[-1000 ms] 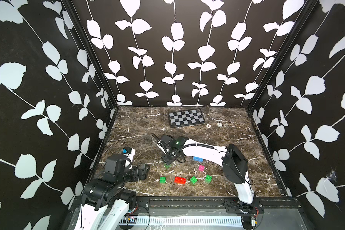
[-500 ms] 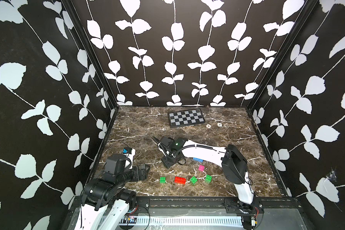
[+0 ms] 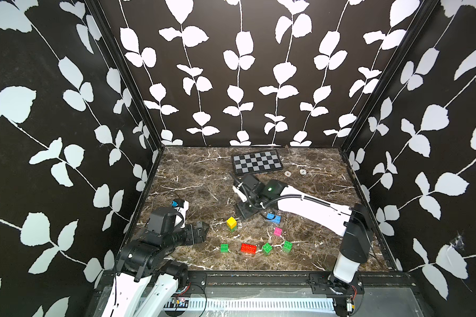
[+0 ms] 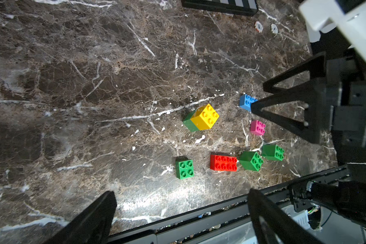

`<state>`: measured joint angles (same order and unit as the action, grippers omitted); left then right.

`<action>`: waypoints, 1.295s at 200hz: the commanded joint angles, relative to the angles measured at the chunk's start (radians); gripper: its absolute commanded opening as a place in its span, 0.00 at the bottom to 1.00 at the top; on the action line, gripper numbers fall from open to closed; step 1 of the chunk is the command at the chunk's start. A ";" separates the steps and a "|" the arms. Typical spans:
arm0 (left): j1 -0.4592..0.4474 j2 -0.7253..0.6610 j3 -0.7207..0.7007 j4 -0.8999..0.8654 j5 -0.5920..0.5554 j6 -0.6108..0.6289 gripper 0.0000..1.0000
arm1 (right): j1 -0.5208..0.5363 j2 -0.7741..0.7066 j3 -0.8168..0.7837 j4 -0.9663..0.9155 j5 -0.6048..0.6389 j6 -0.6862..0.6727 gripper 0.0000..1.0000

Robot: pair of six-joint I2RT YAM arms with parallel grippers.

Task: Assemble the letter r with lego
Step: Pick up the lego brick from the center of the board.

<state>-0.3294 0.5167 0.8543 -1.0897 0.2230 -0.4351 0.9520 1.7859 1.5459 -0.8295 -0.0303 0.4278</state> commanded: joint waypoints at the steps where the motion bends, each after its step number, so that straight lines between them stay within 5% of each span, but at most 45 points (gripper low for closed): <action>1: -0.003 -0.002 -0.029 0.051 0.019 -0.036 0.99 | -0.050 0.058 -0.051 -0.128 0.111 -0.115 0.67; 96: -0.003 0.003 -0.054 0.060 0.009 -0.045 0.99 | -0.160 0.181 -0.114 -0.104 0.203 -0.244 0.65; 259: -0.003 0.039 -0.050 0.068 0.017 -0.022 0.99 | -0.226 0.189 -0.156 -0.103 0.026 -0.265 0.60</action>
<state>-0.3294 0.5526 0.8078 -1.0267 0.2325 -0.4744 0.7364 2.0014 1.4002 -0.9039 0.0315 0.1864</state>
